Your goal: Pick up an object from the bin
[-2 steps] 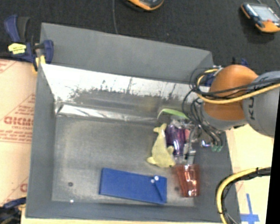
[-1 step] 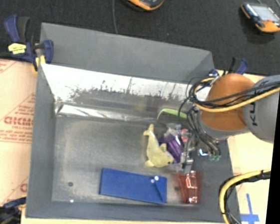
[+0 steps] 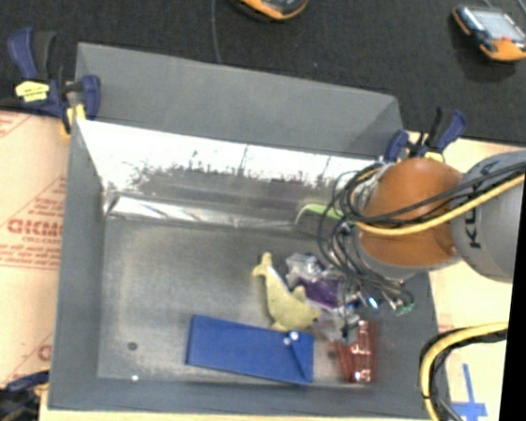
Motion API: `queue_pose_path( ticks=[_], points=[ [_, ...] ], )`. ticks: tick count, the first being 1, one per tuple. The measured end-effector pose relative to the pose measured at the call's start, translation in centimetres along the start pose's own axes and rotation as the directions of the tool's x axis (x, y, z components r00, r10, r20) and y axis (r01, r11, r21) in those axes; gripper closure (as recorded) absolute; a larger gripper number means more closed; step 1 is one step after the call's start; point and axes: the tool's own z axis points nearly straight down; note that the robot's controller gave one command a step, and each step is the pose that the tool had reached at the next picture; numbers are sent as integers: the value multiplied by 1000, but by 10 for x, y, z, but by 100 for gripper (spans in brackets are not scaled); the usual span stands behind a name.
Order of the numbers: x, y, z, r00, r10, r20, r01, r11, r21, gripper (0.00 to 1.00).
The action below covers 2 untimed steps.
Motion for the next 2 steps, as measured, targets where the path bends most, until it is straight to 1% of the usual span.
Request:
queue_pose_path(
  ticks=[1,2],
  points=[
    [13,8,20,996,87,8,-87,996,5,0],
    [25,49,30,987,161,13,-161,987,4,100]
  ],
)
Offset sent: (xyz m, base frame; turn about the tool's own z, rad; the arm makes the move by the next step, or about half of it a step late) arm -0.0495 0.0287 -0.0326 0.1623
